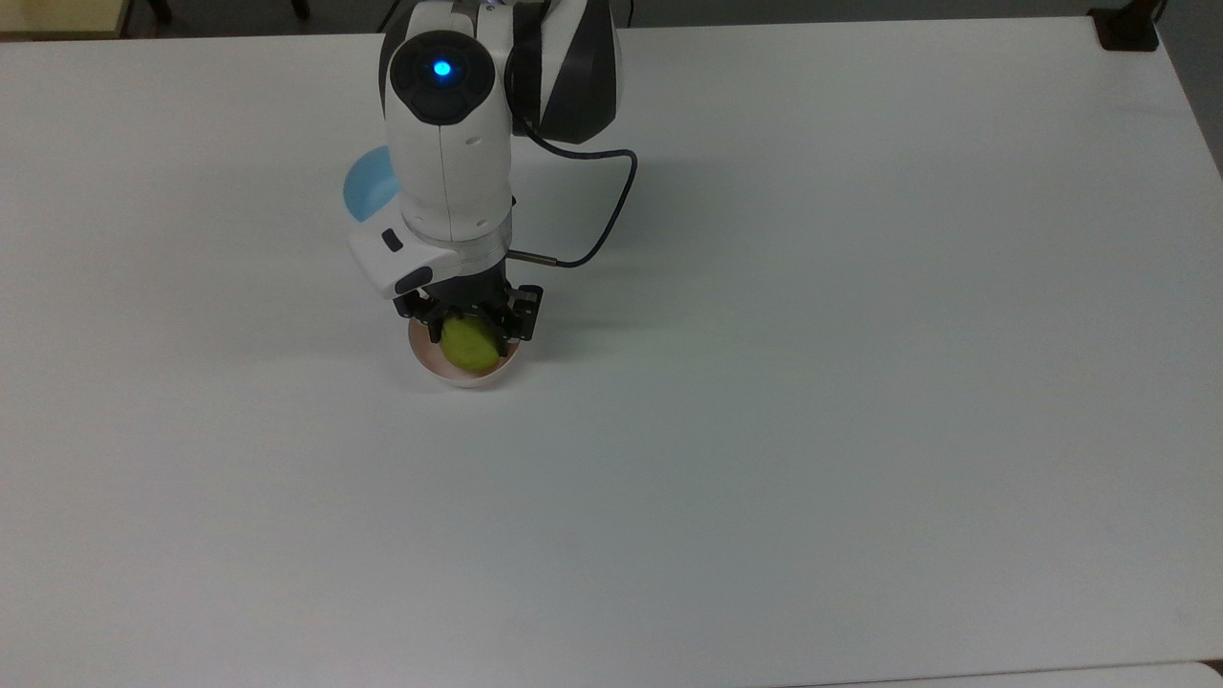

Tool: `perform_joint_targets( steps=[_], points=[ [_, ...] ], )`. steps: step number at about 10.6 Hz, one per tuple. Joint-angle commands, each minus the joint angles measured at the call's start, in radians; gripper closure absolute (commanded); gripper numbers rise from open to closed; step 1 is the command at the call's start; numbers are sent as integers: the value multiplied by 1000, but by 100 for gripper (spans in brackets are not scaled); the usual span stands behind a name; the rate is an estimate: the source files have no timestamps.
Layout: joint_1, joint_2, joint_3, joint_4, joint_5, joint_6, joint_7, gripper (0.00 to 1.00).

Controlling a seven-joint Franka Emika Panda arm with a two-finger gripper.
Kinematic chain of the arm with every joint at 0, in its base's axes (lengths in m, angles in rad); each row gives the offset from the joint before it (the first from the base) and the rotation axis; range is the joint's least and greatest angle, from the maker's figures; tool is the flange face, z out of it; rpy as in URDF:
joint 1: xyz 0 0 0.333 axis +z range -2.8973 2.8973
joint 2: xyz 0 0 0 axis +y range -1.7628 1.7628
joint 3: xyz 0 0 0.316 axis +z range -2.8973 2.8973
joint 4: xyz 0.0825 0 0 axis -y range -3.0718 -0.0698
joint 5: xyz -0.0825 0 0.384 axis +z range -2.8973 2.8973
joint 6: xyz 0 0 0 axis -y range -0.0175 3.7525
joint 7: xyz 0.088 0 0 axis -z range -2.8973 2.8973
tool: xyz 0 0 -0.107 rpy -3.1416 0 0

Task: Place the pear in the bowl
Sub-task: 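Lower the pear into the pink bowl and open the gripper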

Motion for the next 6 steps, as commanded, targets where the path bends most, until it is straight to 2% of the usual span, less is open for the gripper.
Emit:
perform_joint_targets(
  steps=[1, 2, 3, 6],
  points=[
    [5, 7, -9, -12, -20, 27, 18, 28],
    [5, 4, -7, -11, -20, 26, 18, 12],
    [3, -3, -9, -9, -20, 20, 18, 0],
    [5, -61, -10, 5, -20, -44, 15, 0]
  ],
)
